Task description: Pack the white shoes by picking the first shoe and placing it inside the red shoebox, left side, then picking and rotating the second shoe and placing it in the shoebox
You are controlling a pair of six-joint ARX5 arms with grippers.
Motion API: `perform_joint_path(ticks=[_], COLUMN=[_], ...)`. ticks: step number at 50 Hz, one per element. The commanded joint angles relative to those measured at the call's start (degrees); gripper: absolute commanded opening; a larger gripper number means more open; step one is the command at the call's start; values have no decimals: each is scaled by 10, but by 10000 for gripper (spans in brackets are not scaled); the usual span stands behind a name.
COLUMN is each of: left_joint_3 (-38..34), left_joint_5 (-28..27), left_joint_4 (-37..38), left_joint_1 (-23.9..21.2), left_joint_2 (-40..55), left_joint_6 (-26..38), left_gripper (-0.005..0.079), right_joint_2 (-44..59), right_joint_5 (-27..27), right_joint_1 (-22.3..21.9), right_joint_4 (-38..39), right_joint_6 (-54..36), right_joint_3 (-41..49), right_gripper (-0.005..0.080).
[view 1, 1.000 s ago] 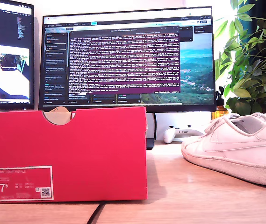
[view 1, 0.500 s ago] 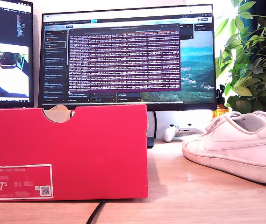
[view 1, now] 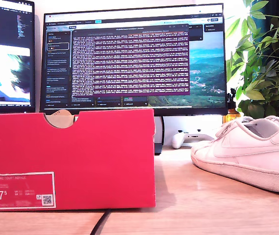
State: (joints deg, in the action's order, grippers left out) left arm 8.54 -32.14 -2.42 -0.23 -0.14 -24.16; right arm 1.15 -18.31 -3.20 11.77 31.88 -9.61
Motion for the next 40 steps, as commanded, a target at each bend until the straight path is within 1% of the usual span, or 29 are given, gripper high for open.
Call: perform_joint_path(ticks=[1, 2, 4, 5, 6, 8, 10, 11, 13, 14, 16, 17, 18, 19, 22, 23, 26, 28, 29, 30, 32, 35, 40], left_joint_3=[52, 64, 86, 101, 112, 132, 152, 162, 179, 189, 205, 212, 219, 225, 239, 242, 248, 250, 250, 250, 250, 250, 250], left_joint_5=[-8, -8, -8, -8, -8, -8, -8, -8, -8, -8, -8, -6, -2, 3, 24, 30, 55, 78, 94, 98, 138, 177, 216], left_joint_4=[56, 77, 125, 149, 171, 210, 249, 269, 303, 327, 363, 383, 402, 420, 468, 479, 499, 508, 514, 520, 535, 554, 558], left_joint_1=[0, 0, 0, -1, -2, -3, -4, -6, -9, -11, -17, -20, -24, -28, -42, -49, -68, -82, -92, -100, -117, -144, -184], left_joint_2=[8, 13, 24, 31, 38, 53, 70, 81, 101, 113, 136, 148, 160, 170, 203, 216, 245, 261, 271, 280, 295, 319, 351], left_joint_6=[46, 90, 98, 149, 156, 211, 217, 271, 280, 332, 344, 393, 393, 426, 461, 481, 518, 518, 542, 542, 562, 580, 589], left_gripper=[-19, -19, -19, -19, -19, -19, -19, -19, -19, -19, -19, -19, -19, -19, -19, -19, -19, -19, -19, -19, -19, -19, -19], right_joint_2=[23, 31, 44, 56, 64, 86, 110, 125, 152, 169, 199, 214, 231, 246, 290, 306, 352, 377, 390, 404, 426, 455, 493], right_joint_5=[-2, -2, -2, -2, -2, -2, -1, -1, -1, -1, -1, -2, -2, -2, -2, -3, -10, -18, -24, -28, -37, -43, -43], right_joint_1=[6, 6, 6, 6, 6, 6, 6, 6, 6, 6, 6, 6, 6, 6, 6, 6, 6, 6, 6, 6, 6, 6, 11], right_joint_4=[-23, -33, -50, -58, -64, -71, -74, -75, -75, -78, -86, -91, -97, -104, -126, -133, -151, -167, -176, -182, -200, -225, -261], right_joint_6=[2, -3, -8, -10, -12, -30, -43, -54, -61, -66, -68, -68, -69, -68, -68, -68, -68, -68, -69, -69, -69, -76, -96], right_joint_3=[-32, -40, -58, -66, -75, -90, -105, -113, -126, -137, -155, -166, -177, -187, -218, -228, -260, -278, -290, -299, -318, -344, -376], right_gripper=[-10, -10, -10, -10, -10, -10, -10, -11, -11, -10, -10, -10, -10, -10, -10, -10, -10, -10, -10, -10, -10, -10, -10])
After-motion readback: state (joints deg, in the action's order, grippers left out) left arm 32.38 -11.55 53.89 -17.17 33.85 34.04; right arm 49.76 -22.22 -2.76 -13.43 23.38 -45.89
